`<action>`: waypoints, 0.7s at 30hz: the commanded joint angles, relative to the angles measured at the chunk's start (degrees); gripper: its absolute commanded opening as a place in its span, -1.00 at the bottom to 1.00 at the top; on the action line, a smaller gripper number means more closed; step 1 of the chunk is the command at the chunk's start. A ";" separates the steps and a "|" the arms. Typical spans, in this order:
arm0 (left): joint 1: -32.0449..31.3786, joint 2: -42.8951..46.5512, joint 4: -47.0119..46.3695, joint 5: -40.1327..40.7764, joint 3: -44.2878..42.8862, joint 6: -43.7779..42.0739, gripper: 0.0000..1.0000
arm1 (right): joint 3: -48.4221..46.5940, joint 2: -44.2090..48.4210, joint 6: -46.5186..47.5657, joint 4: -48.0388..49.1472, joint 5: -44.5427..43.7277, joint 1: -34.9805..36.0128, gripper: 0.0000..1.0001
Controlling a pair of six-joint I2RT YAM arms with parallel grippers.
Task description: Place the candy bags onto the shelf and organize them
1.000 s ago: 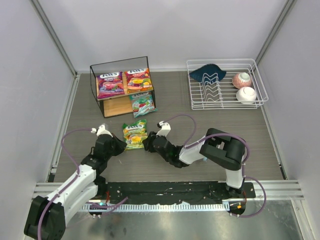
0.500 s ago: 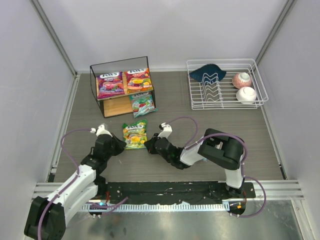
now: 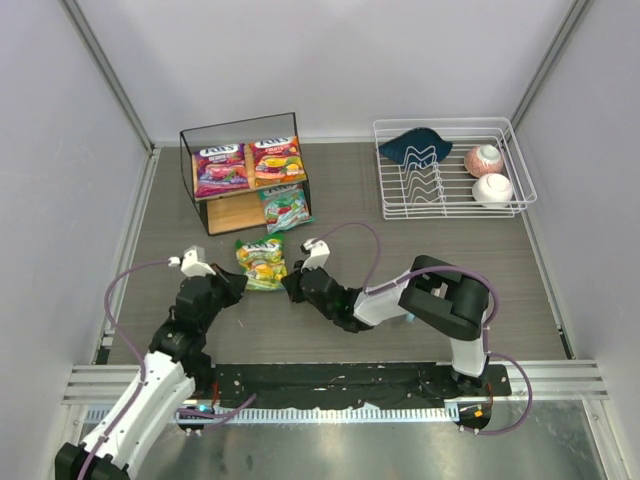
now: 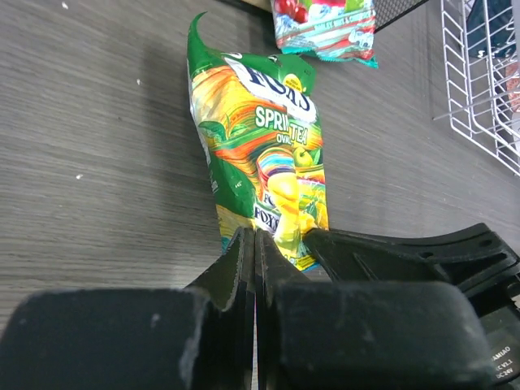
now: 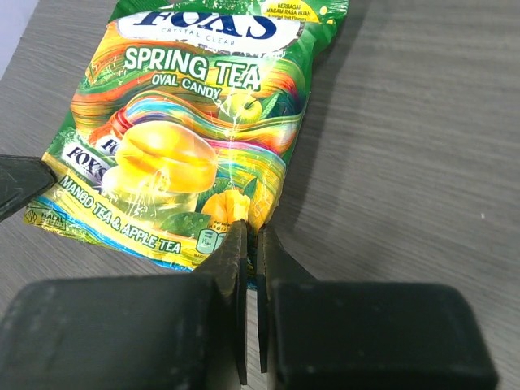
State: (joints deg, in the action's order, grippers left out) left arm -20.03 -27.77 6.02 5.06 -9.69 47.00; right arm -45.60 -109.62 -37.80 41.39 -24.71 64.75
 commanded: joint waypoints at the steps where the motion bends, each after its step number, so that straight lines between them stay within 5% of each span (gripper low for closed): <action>1: -0.10 2.63 2.94 1.44 -3.75 -2.35 -1.00 | -4.14 3.98 7.47 -0.25 -1.92 0.20 -0.99; 9: -0.18 -0.61 0.23 3.64 -4.72 -2.97 -1.00 | -7.82 3.80 11.26 -0.43 -2.89 0.02 -0.99; 21: -0.10 -16.69 -10.93 8.30 -11.57 -6.48 -1.00 | -14.86 -0.32 12.05 0.10 2.38 -5.68 -0.99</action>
State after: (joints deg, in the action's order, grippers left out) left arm -19.94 -40.53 3.81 12.62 -17.32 42.52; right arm -55.46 -108.57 -26.24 36.75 -24.16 60.99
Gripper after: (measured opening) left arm 0.012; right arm 0.042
